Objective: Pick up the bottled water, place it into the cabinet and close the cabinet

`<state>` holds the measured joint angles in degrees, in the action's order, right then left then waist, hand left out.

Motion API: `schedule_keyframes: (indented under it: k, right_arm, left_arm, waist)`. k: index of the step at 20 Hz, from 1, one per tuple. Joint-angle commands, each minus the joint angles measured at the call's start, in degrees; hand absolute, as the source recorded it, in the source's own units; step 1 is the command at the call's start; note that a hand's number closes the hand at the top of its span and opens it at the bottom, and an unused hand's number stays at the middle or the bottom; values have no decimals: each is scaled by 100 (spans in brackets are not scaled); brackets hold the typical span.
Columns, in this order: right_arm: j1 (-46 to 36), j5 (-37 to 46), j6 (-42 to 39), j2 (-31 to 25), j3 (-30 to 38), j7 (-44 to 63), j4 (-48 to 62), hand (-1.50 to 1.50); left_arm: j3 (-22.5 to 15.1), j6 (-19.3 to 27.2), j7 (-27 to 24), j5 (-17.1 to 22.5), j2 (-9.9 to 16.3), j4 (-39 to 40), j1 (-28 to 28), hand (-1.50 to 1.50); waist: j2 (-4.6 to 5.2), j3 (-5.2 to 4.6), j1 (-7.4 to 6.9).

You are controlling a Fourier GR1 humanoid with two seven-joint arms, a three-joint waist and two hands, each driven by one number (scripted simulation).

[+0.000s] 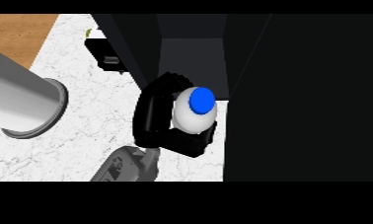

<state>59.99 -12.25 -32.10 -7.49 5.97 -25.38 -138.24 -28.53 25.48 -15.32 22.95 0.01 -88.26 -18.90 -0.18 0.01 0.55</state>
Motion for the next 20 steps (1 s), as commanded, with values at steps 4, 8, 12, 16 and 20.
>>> schedule_keyframes:
  k: [4,8,12,16,20]
  right_arm:
    - [-369,-634,168,-129,181,786,-597,-150]
    - [-8,-426,24,51,112,523,-728,-150]
    - [-27,-612,-82,17,422,462,-567,-150]
    - [-166,-543,-230,105,501,207,-256,-150]
    - [-247,-651,-104,103,444,545,-522,-150]
  left_arm:
    - [-571,1585,206,57,-1,324,-1288,150]
    - [-156,1968,526,87,-1,936,-2130,150]
    - [-33,1803,417,197,-1,1477,-2256,150]
    - [-313,2042,223,297,-1,1877,-2436,150]
    - [286,1587,-92,339,-1,2874,-2891,150]
  waist:
    - [35,-4,45]
    - [27,-3,123]
    - [33,-4,82]
    - [23,-2,109]
    - [54,-5,140]
